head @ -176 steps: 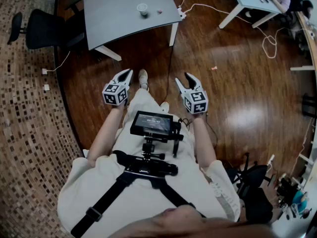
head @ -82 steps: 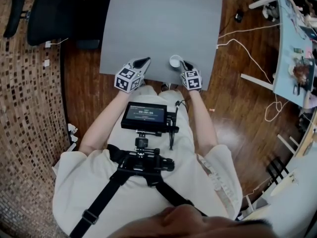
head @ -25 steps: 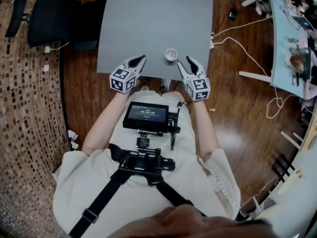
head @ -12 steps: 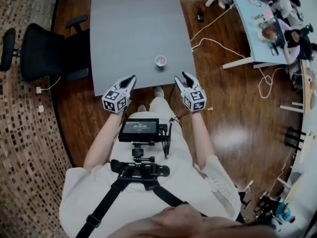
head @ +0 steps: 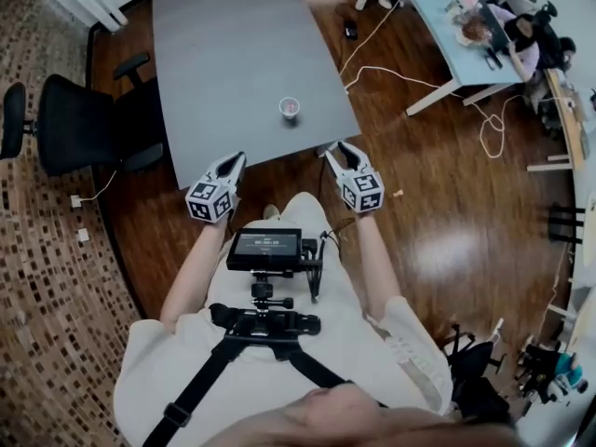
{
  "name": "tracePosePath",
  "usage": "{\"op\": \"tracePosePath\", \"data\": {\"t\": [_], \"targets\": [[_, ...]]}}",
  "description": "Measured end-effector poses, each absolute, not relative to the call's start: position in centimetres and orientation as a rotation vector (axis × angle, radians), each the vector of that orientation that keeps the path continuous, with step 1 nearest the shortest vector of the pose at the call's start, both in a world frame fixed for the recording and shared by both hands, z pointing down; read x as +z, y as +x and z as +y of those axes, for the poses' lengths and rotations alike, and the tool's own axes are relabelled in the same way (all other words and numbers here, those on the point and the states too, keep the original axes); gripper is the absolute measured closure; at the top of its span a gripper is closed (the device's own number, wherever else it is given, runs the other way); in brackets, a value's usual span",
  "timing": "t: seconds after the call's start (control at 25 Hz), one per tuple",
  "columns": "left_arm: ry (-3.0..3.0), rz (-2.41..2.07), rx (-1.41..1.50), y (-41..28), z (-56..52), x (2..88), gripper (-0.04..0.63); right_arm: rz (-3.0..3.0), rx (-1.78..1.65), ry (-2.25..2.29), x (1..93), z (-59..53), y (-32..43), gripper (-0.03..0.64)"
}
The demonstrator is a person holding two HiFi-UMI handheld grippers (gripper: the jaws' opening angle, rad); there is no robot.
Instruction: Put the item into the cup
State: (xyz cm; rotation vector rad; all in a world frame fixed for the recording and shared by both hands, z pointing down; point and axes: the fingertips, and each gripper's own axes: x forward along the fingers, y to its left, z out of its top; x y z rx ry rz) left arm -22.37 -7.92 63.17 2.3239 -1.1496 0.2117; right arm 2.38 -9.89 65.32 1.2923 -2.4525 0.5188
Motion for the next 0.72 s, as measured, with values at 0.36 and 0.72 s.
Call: {"op": "tracePosePath", "data": {"t": [0.36,0.72], "targets": [[2.339,-1.152,0.238,-19.3,-4.8,62.5,0.597,-2.445,0.617,1.385,63.5,-3.8,6.4,0.442],[2.325,-1.167,0.275,-13.4,2.1,62.4,0.597,-2.48,0.652,1.389,61.1,4.0,10.2,0.443]]}}
